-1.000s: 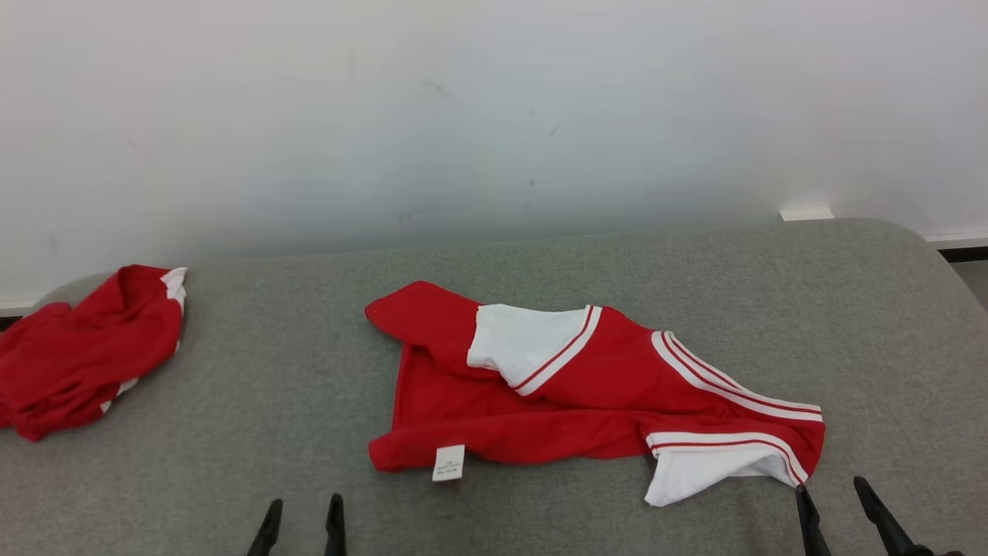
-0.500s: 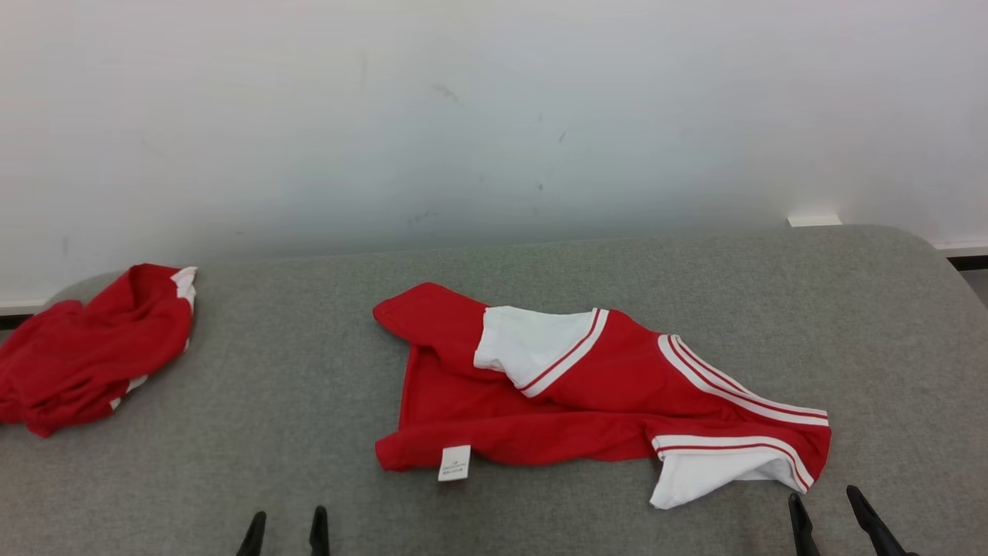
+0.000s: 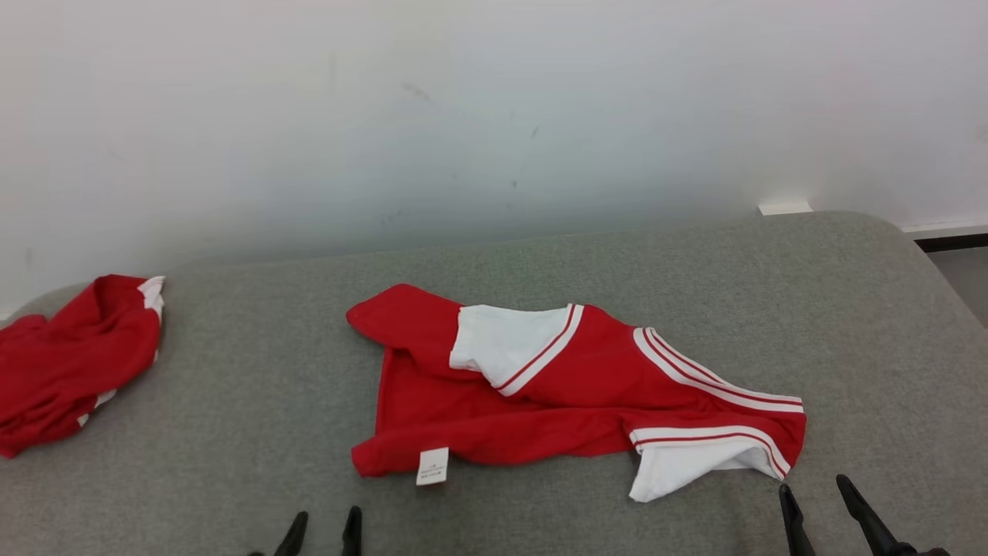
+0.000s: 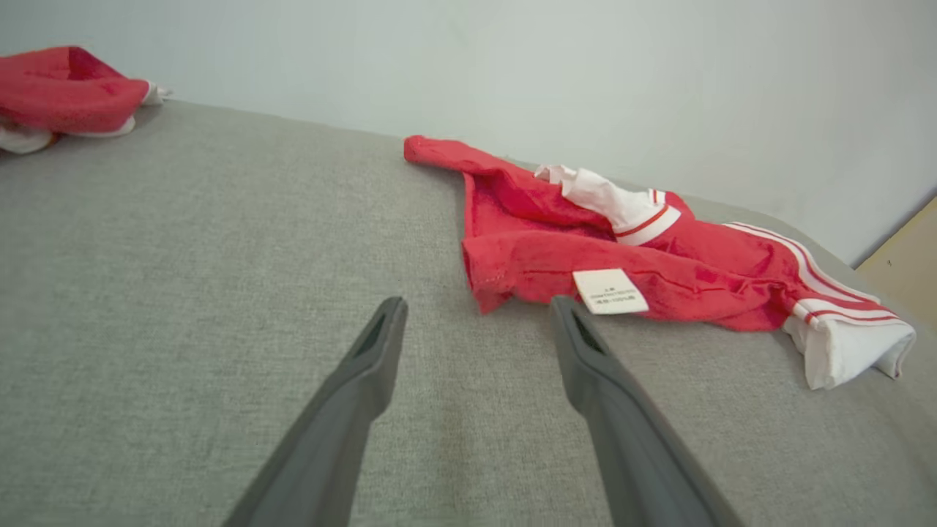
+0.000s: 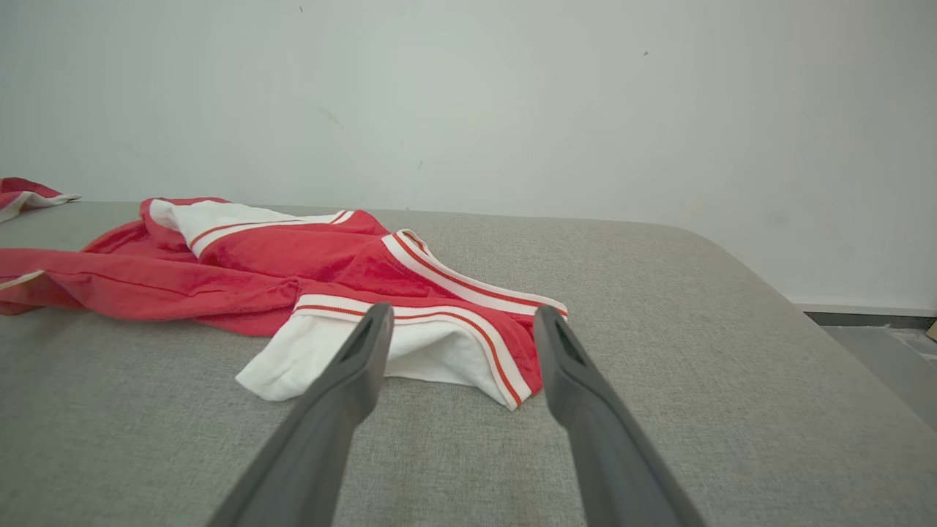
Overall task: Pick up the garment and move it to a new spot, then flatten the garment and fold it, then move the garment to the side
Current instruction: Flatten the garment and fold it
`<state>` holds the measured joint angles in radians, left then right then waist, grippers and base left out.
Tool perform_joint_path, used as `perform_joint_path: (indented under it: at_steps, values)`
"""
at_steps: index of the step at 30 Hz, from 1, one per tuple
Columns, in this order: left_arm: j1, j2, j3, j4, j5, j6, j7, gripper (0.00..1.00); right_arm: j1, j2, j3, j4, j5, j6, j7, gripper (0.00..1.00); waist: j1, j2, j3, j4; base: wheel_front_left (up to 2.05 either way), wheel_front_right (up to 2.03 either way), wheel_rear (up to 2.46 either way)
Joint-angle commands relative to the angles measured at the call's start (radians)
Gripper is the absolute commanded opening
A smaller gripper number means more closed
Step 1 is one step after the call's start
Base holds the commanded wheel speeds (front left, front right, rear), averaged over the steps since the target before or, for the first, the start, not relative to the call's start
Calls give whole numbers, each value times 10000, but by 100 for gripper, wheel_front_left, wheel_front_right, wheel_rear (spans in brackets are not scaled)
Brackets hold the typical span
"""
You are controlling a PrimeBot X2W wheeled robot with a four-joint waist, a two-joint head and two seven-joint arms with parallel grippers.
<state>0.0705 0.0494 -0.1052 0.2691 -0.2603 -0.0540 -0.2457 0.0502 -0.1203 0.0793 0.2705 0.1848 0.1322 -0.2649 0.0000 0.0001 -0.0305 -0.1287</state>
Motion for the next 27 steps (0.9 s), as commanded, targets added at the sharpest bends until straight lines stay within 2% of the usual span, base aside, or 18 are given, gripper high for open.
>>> perform_joint_path:
  at_steps: [1,3,10,16,27]
  values:
    - [-415,40,-38,322,-253,-98,264,100,-115,-62,-3,0,57,-28,9,100,0,-1,55,-101,0,0,0]
    - [-881,32,-92,885,-725,-215,703,100,-133,-87,22,-9,94,-28,9,100,0,-1,131,-200,0,0,0]
    - [-2056,237,-185,2334,-1270,-488,1439,100,-174,-75,100,45,129,-28,9,100,0,-1,366,-515,0,0,0]
    - [-2509,469,-161,3115,-1373,-582,1175,100,-244,-64,160,72,151,-28,9,100,0,-1,444,-674,0,0,0]
    - [-3179,679,-724,3766,-1725,-750,984,100,-350,-7,274,100,152,-28,9,100,0,-1,599,-853,0,0,0]
